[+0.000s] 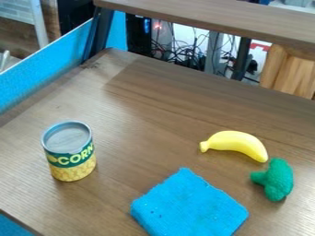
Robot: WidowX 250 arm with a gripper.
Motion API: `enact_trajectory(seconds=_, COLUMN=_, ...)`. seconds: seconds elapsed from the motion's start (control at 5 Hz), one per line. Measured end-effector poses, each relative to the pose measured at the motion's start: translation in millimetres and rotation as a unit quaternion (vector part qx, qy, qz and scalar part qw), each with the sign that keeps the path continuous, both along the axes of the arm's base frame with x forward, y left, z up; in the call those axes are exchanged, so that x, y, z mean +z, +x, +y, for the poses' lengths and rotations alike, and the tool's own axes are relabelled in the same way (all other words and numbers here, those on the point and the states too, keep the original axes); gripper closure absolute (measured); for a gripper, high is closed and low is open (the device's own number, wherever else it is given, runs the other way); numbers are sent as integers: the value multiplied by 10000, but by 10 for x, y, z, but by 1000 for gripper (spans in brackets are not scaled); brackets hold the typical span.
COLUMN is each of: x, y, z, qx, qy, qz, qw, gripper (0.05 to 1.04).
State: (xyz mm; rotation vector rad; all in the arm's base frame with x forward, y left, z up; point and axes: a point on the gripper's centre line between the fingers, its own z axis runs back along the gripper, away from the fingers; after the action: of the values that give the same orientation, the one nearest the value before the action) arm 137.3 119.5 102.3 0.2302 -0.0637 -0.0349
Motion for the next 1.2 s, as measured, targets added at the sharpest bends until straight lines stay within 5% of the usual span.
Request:
enact_trajectory(seconds=0.2, x=-35, y=-16, z=-24, qx=28, qy=-76, qz=24, qw=10000, gripper=83)
enact_trajectory(seconds=0.6, x=-137, y=16, z=-234, qx=205, qy=-839, qz=-369, qw=9956, gripper=83)
enact_trajectory(seconds=1.2, x=-414, y=355, z=-270, qx=632, qy=-769, qz=-1140, qw=9885, gripper=83)
